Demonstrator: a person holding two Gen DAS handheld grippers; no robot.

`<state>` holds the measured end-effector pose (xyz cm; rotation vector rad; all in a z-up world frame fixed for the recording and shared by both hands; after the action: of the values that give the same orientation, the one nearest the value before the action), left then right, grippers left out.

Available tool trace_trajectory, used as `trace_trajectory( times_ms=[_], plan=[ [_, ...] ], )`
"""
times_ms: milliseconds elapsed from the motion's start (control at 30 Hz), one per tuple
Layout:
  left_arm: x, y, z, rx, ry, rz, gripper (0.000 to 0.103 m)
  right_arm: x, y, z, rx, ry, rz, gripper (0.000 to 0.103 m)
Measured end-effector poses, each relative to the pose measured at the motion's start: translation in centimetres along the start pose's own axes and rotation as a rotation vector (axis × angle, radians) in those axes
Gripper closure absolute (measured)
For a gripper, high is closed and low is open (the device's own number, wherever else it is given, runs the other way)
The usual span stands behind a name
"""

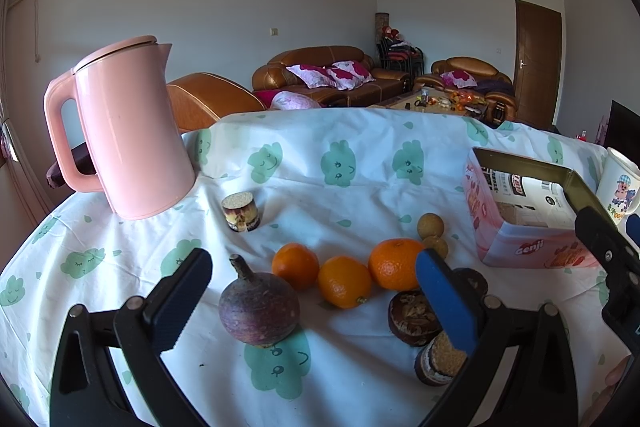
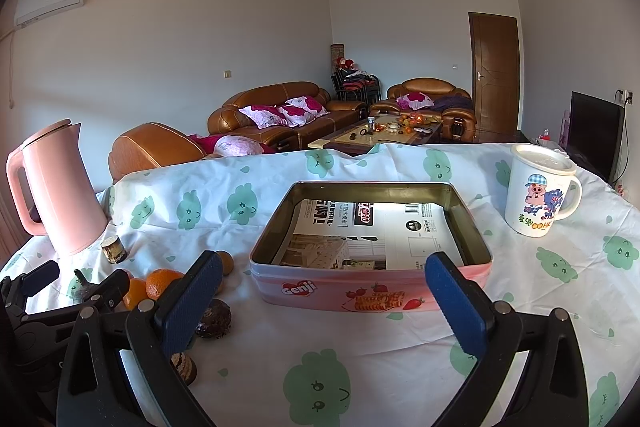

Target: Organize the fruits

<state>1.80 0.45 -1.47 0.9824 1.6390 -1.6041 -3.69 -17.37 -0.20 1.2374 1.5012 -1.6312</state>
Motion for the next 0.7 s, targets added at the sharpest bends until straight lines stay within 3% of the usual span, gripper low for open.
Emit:
trace_trajectory(
  times_ms=[700],
  plan=[
    [-0.07,0.04,-0.03,0.001,0.000,-0.002,0.000,0.10,0.14,0.02,-0.004,0.006,-0.009,0.001]
  ],
)
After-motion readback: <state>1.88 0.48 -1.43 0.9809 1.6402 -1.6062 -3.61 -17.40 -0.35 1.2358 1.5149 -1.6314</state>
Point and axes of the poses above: each gripper's, at about its wrist camera, not at the fingertips, and y roughly the way its jaws point, z to its right, x to its underside, the point moved 2 cm from there along y, roughly the way its jaws point, and after that the axes turned 1 degree about -x, right-handed, at the moved point
